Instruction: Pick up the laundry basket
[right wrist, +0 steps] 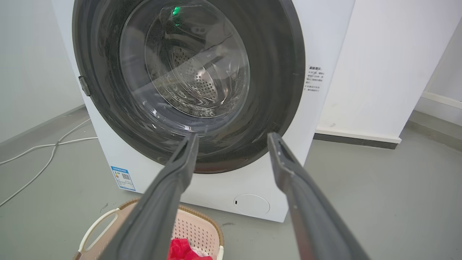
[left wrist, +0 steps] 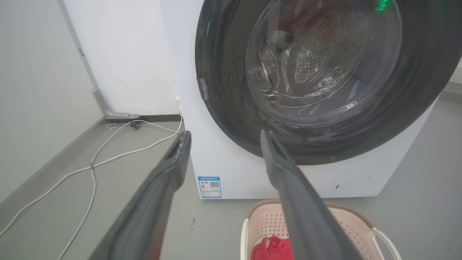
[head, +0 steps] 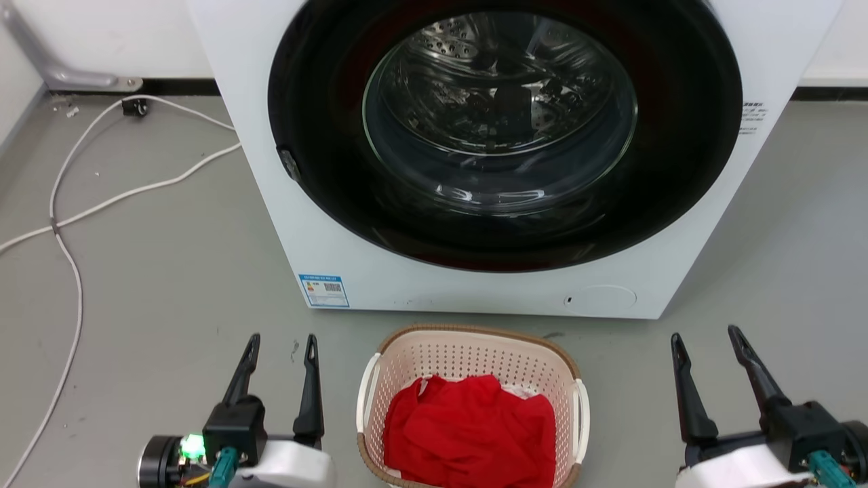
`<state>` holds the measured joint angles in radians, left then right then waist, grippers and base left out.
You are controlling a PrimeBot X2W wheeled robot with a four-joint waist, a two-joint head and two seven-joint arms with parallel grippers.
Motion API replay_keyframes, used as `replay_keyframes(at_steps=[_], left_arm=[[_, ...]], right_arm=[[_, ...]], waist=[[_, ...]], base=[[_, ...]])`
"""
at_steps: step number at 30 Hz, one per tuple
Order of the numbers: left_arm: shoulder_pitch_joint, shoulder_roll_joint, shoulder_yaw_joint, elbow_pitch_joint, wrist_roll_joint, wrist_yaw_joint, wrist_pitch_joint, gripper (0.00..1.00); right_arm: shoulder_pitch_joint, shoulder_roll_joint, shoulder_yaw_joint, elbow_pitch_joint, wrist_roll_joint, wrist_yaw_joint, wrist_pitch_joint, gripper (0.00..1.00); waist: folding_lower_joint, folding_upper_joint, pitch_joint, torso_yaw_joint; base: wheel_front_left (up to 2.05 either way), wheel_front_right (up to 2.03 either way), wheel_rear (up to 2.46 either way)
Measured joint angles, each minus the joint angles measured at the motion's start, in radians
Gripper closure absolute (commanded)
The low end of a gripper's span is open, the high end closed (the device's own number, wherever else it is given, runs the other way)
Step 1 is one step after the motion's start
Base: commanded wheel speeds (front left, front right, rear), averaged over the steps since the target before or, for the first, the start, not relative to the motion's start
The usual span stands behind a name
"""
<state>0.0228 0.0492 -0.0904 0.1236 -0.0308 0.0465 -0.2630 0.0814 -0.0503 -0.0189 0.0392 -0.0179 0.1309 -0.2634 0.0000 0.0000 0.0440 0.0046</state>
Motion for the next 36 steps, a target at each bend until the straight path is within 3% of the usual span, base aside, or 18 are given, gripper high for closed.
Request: replay_keyframes(at_steps=[6,12,25,36], left_arm=[[-0.09,0.0,0.008,0.048,-0.029,-0.027,0.0,0.0],[-0.251,0.005,0.007,0.133,-0.014,-0.074,0.0,0.0],[-0.6,0.057,-0.026,0.503,0.021,-0.126,0.0,0.0],[-0.82,0.067,-0.087,0.891,0.026,-0.161,0.0,0.0]], right_arm=[[-0.08,0.0,0.002,0.016,-0.021,0.0,0.0,0.0],[-0.211,0.0,0.018,0.109,-0.064,0.0,0.0,0.0],[-0.528,0.0,0.063,0.51,-0.162,0.0,0.0,0.0],[-0.736,0.0,0.082,0.83,-0.193,0.0,0.0,0.0]], waist=[[0.0,0.0,0.053,0.001],[0.0001,0.0,0.144,0.005],[0.0003,-0.0001,0.415,-0.009],[0.0003,0.0,0.607,-0.032]], base=[[0.0,0.0,0.0],[0.0,0.0,0.0],[0.0,0.0,0.0],[0.0,0.0,0.0]])
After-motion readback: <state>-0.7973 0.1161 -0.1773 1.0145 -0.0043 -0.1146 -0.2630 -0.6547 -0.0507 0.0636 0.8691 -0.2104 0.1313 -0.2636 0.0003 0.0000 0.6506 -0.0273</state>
